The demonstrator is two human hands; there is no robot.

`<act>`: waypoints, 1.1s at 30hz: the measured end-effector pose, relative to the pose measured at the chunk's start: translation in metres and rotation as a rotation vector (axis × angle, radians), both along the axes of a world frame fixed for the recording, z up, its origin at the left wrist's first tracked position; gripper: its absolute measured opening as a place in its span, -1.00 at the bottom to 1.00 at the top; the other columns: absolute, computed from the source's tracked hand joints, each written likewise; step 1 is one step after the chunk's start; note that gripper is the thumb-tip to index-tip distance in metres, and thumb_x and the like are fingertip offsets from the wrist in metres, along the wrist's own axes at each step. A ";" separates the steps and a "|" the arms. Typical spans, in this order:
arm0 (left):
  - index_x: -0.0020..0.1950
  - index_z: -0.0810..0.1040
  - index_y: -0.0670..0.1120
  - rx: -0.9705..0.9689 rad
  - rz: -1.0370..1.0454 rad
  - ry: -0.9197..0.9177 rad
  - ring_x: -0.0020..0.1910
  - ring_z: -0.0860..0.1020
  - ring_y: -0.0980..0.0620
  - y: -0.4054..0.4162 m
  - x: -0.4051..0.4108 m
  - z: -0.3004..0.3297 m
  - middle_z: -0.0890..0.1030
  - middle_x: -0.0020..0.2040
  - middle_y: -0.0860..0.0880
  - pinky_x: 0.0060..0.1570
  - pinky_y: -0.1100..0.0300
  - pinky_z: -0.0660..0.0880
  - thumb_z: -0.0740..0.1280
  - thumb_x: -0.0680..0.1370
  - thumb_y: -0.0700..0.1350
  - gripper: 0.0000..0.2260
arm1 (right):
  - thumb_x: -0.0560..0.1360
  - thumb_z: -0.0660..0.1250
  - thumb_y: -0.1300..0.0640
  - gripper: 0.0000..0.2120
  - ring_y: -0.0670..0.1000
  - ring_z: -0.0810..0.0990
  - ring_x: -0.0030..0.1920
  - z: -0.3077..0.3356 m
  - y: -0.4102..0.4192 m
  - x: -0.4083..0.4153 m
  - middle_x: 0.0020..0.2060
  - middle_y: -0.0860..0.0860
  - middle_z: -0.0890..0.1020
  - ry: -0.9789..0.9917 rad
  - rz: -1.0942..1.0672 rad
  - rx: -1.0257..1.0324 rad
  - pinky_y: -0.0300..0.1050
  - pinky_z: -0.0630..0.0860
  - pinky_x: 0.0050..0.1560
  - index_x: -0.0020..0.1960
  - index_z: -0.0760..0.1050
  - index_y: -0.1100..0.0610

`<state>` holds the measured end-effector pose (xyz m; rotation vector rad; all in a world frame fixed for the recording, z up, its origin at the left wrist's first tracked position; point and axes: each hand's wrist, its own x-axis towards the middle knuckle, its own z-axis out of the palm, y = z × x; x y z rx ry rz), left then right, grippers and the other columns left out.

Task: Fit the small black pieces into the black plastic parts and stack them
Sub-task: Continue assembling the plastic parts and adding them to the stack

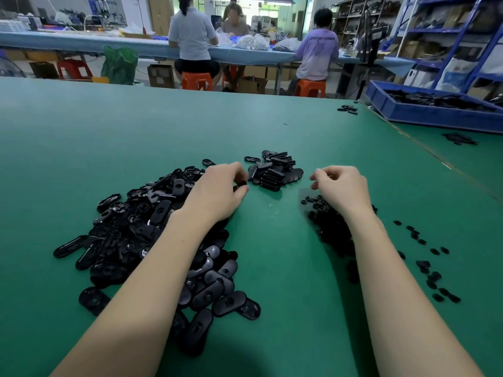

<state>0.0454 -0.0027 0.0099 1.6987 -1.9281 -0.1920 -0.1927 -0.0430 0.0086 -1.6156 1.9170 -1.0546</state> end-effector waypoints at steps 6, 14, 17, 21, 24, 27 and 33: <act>0.03 0.67 0.02 -0.023 -0.021 0.337 -0.21 0.62 0.17 0.005 -0.013 0.011 0.68 -0.11 0.14 -0.18 0.58 0.37 0.41 0.55 -0.13 -0.90 | 0.50 0.34 -0.03 -0.89 0.02 0.61 0.03 0.003 0.012 -0.003 -0.08 -0.17 0.70 0.270 0.051 0.120 -0.14 0.46 -0.06 -0.11 0.65 -0.15; -0.07 0.67 0.09 0.111 -0.023 0.674 -0.15 0.67 0.20 0.006 -0.015 0.012 0.70 -0.08 0.19 -0.23 0.45 0.47 0.42 0.50 -0.24 -0.79 | 0.44 0.45 -0.05 -0.96 -0.01 0.64 0.08 0.008 0.018 0.005 -0.04 -0.16 0.72 0.421 0.117 0.213 -0.15 0.51 0.02 -0.11 0.68 -0.18; -0.07 0.66 0.07 0.141 -0.028 0.754 -0.11 0.65 0.16 0.006 -0.017 0.012 0.70 -0.05 0.15 -0.31 0.47 0.48 0.39 0.48 -0.34 -0.72 | 0.46 0.45 -0.03 -0.94 0.04 0.64 0.09 0.006 0.018 0.007 -0.01 -0.10 0.72 0.441 0.075 0.199 -0.13 0.54 0.06 -0.09 0.69 -0.13; -0.01 0.66 0.07 0.172 -0.015 0.796 -0.18 0.59 0.10 0.005 -0.017 0.011 0.64 -0.02 0.03 -0.33 0.45 0.48 0.37 0.47 -0.39 -0.65 | 0.53 0.36 -0.01 -0.87 0.09 0.63 0.11 0.006 0.018 0.012 0.04 -0.06 0.71 0.477 0.068 0.169 -0.10 0.52 0.03 0.01 0.68 -0.11; 0.04 0.67 0.07 0.214 -0.005 0.804 -0.13 0.57 0.07 0.004 -0.018 0.008 0.60 0.02 -0.01 -0.22 0.39 0.50 0.36 0.48 -0.40 -0.63 | 0.56 0.34 -0.01 -0.90 0.01 0.64 0.05 0.007 0.015 0.012 -0.02 -0.09 0.72 0.289 0.103 0.124 -0.13 0.53 0.00 -0.02 0.65 -0.09; 0.01 0.68 0.04 0.241 0.012 0.811 -0.04 0.59 0.01 0.004 -0.022 0.004 0.65 0.06 -0.08 0.04 0.11 0.57 0.34 0.47 -0.41 -0.63 | 0.58 0.33 0.08 -0.86 -0.25 0.54 -0.38 0.011 0.017 0.017 -0.16 -0.13 0.73 -0.030 0.205 0.087 -0.35 0.45 -0.37 -0.05 0.66 -0.06; -0.06 0.56 -0.01 0.287 0.035 0.866 -0.10 0.60 -0.03 -0.001 -0.025 0.001 0.69 -0.04 -0.01 0.08 0.06 0.55 0.37 0.44 -0.40 -0.72 | 0.46 0.49 0.16 -0.92 -0.12 0.34 -0.51 0.019 0.024 0.031 -0.27 -0.08 0.67 -0.360 0.408 0.210 -0.32 0.22 -0.50 -0.13 0.70 -0.01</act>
